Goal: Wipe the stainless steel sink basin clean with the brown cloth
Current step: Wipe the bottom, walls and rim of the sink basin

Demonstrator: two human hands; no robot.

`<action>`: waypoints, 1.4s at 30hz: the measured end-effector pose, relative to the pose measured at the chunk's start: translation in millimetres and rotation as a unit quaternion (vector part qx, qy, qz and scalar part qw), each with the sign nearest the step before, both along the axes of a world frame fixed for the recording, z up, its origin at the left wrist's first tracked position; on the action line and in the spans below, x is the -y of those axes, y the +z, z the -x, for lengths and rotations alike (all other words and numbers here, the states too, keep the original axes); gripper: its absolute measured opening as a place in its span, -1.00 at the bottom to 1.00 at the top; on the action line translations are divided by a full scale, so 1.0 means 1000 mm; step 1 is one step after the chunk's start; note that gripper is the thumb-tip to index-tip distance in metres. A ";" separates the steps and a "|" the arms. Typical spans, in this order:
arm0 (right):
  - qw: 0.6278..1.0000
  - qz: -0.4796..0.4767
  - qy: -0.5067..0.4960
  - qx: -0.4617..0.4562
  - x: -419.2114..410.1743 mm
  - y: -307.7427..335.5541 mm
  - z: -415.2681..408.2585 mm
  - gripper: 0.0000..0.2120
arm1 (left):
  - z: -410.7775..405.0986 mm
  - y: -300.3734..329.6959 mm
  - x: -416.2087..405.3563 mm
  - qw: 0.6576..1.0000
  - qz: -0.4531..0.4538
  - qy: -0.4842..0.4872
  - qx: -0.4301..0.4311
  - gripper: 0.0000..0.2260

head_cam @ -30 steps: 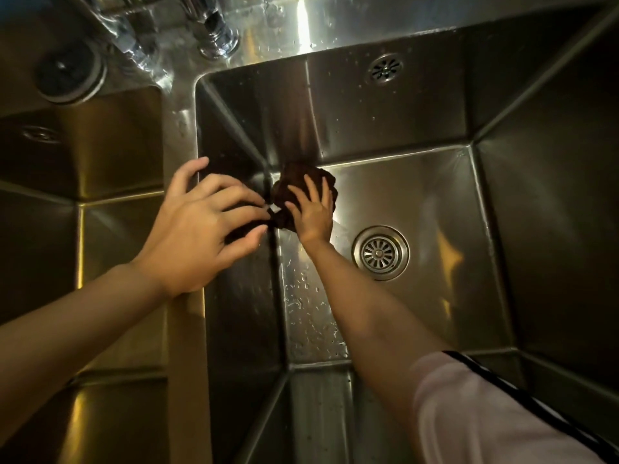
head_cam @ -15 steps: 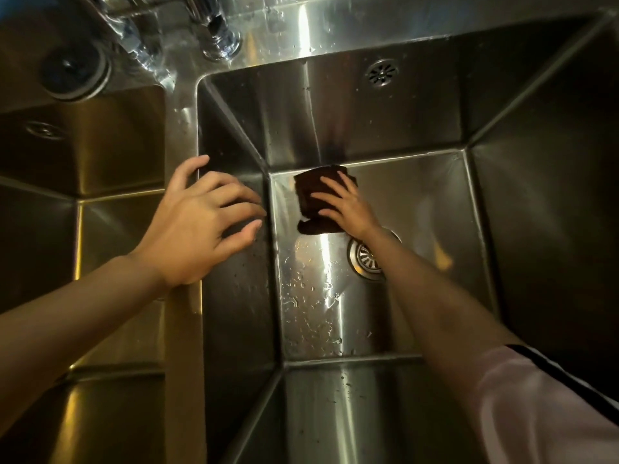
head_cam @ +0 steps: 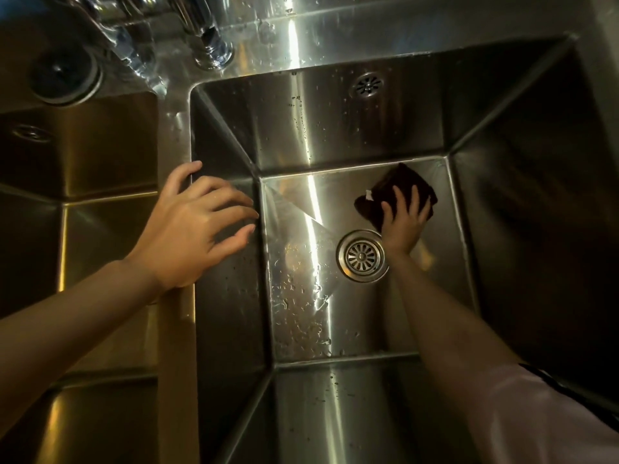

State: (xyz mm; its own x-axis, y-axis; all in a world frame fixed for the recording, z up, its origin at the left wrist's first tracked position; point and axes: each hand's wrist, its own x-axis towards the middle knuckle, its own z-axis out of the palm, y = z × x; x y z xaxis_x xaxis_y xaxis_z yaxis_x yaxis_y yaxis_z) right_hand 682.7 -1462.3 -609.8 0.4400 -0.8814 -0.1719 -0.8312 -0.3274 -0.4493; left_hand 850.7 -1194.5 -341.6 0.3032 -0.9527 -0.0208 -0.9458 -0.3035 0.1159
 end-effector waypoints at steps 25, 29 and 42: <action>0.925 0.036 0.378 -0.007 0.058 0.004 -0.006 -0.59 | -0.004 -0.003 -0.002 1.000 -0.013 -0.015 0.015 -0.62; 0.979 0.030 0.203 -0.013 0.046 0.001 0.011 -0.59 | -0.004 -0.004 -0.001 1.000 -0.011 -0.012 0.020 -0.60; 0.993 0.005 0.109 -0.049 -0.045 0.006 -0.041 -0.58 | -0.005 -0.004 -0.001 0.999 -0.021 -0.015 0.026 -0.61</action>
